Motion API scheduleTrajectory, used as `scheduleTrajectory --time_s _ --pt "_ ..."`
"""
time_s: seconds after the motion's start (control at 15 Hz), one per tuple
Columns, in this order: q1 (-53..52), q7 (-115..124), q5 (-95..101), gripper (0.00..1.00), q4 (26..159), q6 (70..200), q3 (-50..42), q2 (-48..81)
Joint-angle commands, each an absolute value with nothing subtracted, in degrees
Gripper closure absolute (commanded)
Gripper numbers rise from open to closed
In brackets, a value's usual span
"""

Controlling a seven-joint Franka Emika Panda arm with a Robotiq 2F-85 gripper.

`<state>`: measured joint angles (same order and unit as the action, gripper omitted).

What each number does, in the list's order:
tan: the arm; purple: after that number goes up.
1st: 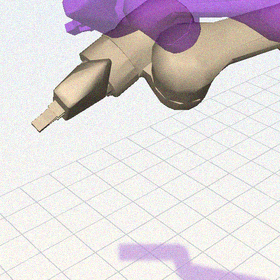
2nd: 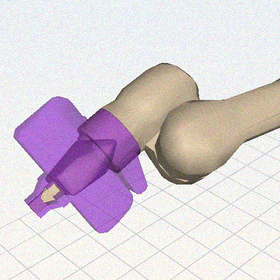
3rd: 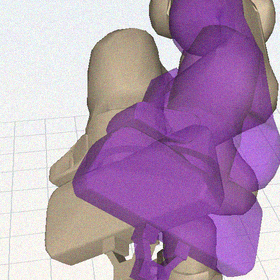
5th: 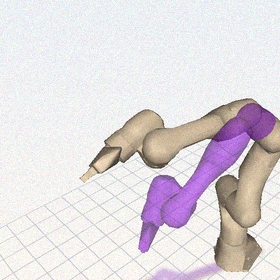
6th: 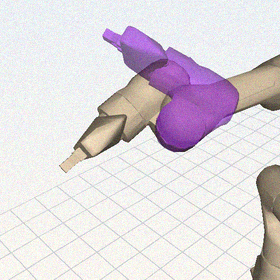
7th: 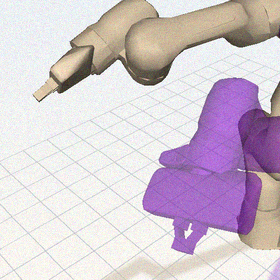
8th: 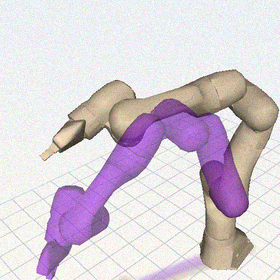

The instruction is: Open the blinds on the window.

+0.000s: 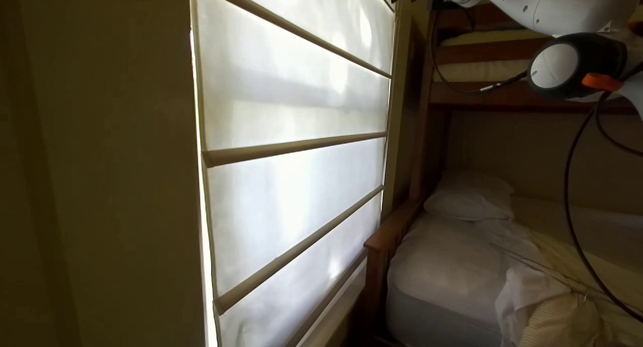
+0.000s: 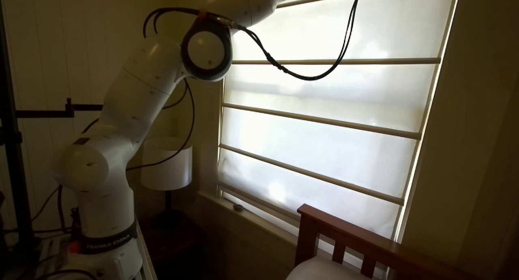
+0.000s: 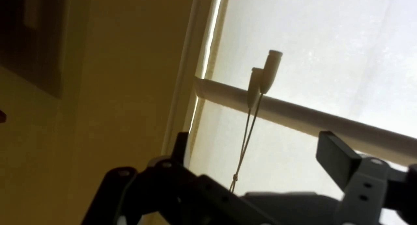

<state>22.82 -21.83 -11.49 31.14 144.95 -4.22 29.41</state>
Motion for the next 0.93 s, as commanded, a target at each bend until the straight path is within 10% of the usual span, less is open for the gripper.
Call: scheduleTrajectory --time_s 0.0,0.27,0.33,0.87 --pt "22.29 -21.07 -11.53 0.0 29.64 150.97 -4.24 32.18" --pt "21.83 -18.95 -11.07 0.01 30.0 154.21 -4.98 33.46" --pt "21.77 -18.7 -11.06 0.26 30.07 154.63 -4.96 33.71" --pt "21.14 -17.62 -10.35 0.71 30.38 154.7 -5.86 32.96"
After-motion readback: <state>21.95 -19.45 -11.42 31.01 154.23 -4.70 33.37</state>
